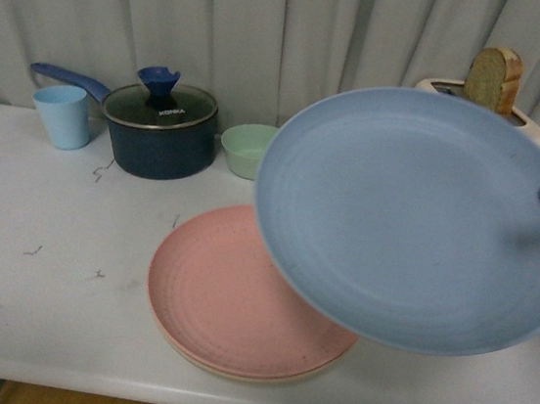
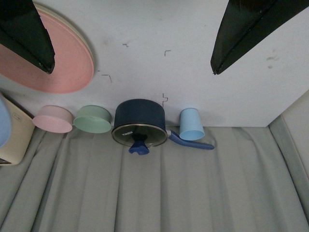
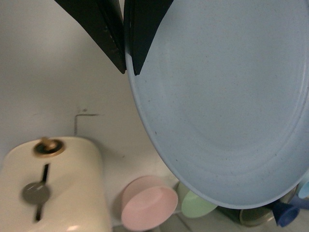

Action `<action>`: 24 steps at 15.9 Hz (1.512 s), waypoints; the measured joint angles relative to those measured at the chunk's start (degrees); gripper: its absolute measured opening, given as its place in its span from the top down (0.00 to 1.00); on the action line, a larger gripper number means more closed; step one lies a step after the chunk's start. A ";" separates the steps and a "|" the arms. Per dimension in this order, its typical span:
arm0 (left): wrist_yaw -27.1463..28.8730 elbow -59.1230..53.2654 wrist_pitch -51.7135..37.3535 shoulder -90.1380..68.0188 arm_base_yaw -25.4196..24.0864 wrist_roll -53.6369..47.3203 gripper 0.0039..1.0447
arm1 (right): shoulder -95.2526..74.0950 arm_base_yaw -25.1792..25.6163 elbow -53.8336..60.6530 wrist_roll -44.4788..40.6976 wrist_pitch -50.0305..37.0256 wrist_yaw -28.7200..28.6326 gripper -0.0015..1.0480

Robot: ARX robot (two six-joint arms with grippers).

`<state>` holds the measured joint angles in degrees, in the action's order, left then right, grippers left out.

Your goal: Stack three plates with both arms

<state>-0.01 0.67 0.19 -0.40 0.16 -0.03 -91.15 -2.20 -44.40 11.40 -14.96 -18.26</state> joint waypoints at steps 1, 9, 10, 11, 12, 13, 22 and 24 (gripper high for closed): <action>0.00 0.00 0.02 0.00 0.00 0.00 0.06 | -3.39 -2.19 -1.03 2.62 -1.31 0.85 0.97; 0.00 0.00 0.02 0.00 0.00 0.00 0.06 | -18.80 -8.81 -8.57 12.22 -4.79 4.72 0.97; 0.00 0.00 0.02 0.00 0.00 0.00 0.06 | -20.33 -9.84 -9.35 12.59 -4.79 4.85 0.97; 0.00 0.00 0.02 0.00 0.00 0.00 0.06 | -21.05 -10.08 -9.77 12.59 -4.74 5.01 0.97; 0.00 0.00 0.02 0.00 0.00 0.00 0.06 | -21.68 -10.62 -10.36 12.66 -4.61 5.31 0.97; 0.00 0.00 0.02 0.00 0.00 0.00 0.06 | -23.08 -11.43 -11.72 12.92 -4.66 6.38 0.97; 0.00 0.00 0.02 0.00 0.00 0.00 0.06 | -28.37 -12.74 -11.85 15.72 -7.63 6.67 0.67; 0.00 0.00 0.02 0.00 0.00 0.00 0.06 | -23.80 -11.56 -7.37 15.56 -9.05 6.23 0.52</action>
<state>-0.01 0.67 0.21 -0.40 0.16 -0.03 -114.96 -13.76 -51.77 26.96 -24.01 -12.03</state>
